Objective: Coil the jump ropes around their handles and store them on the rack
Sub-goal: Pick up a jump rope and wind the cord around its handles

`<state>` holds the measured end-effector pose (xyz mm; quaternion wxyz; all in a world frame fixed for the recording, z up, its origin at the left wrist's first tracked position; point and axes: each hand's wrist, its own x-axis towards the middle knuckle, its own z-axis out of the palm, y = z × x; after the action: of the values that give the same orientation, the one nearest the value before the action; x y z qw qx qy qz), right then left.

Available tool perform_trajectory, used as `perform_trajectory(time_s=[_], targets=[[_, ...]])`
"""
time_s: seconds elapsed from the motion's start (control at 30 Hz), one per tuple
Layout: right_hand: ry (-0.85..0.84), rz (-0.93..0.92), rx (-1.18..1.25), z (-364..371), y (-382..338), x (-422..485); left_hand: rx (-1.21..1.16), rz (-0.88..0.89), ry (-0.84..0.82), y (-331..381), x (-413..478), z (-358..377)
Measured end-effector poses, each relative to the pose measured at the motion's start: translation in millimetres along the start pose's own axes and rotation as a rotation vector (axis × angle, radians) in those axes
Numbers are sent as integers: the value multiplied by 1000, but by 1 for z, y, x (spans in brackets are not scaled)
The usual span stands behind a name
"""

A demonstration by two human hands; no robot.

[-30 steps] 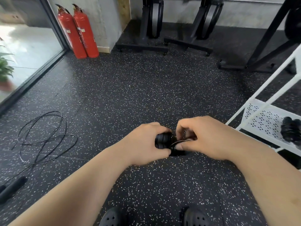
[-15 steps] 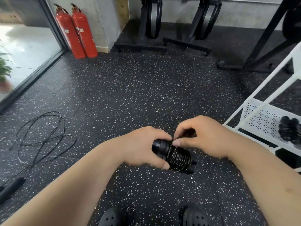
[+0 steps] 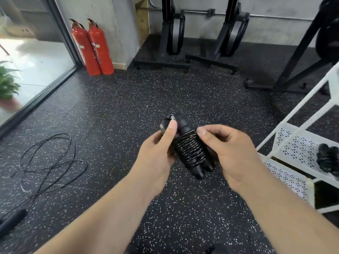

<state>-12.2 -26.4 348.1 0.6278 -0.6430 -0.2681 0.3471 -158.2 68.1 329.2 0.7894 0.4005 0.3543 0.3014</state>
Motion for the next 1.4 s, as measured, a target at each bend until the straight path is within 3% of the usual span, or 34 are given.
perform_trajectory(time_s=[0.13,0.27,0.4,0.57,0.7,1.07,1.27,1.4], targets=[[95,-63,-122,21,8,-12,-208,-147,131,-6,-6,16],[46,-59,-198,22,6,-14,33,-27,266,-6,-6,15],[-60,-52,-181,9,-4,-8,249,74,214,5,-4,8],[-143,-40,-248,-10,-10,-2,164,3,94,15,-6,3],[-234,-24,-251,-14,-12,-3,34,-79,137,18,-3,0],[-128,70,-69,-5,-12,-6,-105,-195,-69,20,-7,4],[-161,55,-17,6,-12,-11,-79,-197,-36,8,-2,6],[-168,36,-6,13,-12,-15,-88,-157,123,3,-3,8]])
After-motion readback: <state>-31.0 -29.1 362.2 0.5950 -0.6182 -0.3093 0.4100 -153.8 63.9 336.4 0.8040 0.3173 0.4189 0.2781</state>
